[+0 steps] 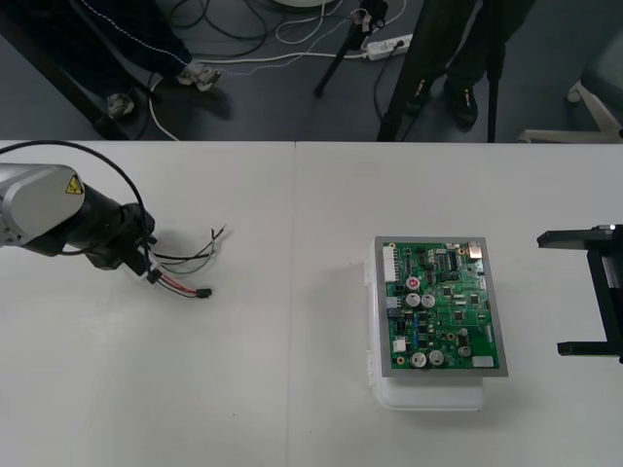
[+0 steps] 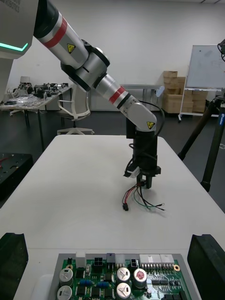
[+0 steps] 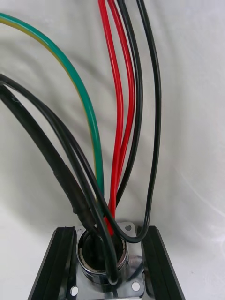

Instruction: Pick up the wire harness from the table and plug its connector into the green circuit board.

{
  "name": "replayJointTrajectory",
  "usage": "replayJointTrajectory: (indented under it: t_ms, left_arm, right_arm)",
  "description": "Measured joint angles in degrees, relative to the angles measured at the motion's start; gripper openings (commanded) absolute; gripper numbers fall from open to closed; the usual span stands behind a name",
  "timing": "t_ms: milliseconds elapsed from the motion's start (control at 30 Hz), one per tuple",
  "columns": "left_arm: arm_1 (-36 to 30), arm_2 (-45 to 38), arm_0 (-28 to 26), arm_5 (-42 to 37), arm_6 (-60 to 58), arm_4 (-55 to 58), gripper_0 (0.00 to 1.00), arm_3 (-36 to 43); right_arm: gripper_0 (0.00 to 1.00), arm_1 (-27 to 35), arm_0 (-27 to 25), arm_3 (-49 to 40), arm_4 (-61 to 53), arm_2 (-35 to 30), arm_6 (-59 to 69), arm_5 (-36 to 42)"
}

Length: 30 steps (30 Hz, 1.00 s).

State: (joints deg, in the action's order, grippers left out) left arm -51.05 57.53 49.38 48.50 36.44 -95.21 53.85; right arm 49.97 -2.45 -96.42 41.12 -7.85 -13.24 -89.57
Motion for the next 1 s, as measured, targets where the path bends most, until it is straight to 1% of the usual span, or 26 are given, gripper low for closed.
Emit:
replayJointTrajectory:
  t_ms: [133, 267, 633, 800, 1000]
  left_arm:
    - [-0.10, -0.01, 0.87, 1.35, 0.00, 2.38, 0.00, -0.11]
    - [-0.23, -1.13, 1.65, 4.53, 0.00, 3.45, 0.00, -0.11]
    - [-0.65, -15.70, 1.17, 18.30, 0.00, 3.49, 0.00, 0.93]
    - [-0.85, -24.06, -2.31, 23.49, -0.01, 3.21, 0.00, 7.22]
    - [-0.97, -30.68, -7.61, 28.30, -0.95, 2.91, 0.00, 17.03]
  right_arm:
    - [1.00, 0.00, -0.02, 0.04, 0.00, 0.25, -0.02, 0.00]
    - [1.00, 0.00, -0.18, 0.28, 0.00, 0.25, -0.07, 0.00]
    - [1.00, 0.00, -0.26, 2.02, -0.01, 0.25, -0.52, 0.00]
    - [1.00, 0.00, -0.27, 2.02, -0.09, 0.25, -0.53, 0.00]
    - [1.00, 0.00, -0.30, 2.07, -0.38, 0.25, -0.56, 0.00]
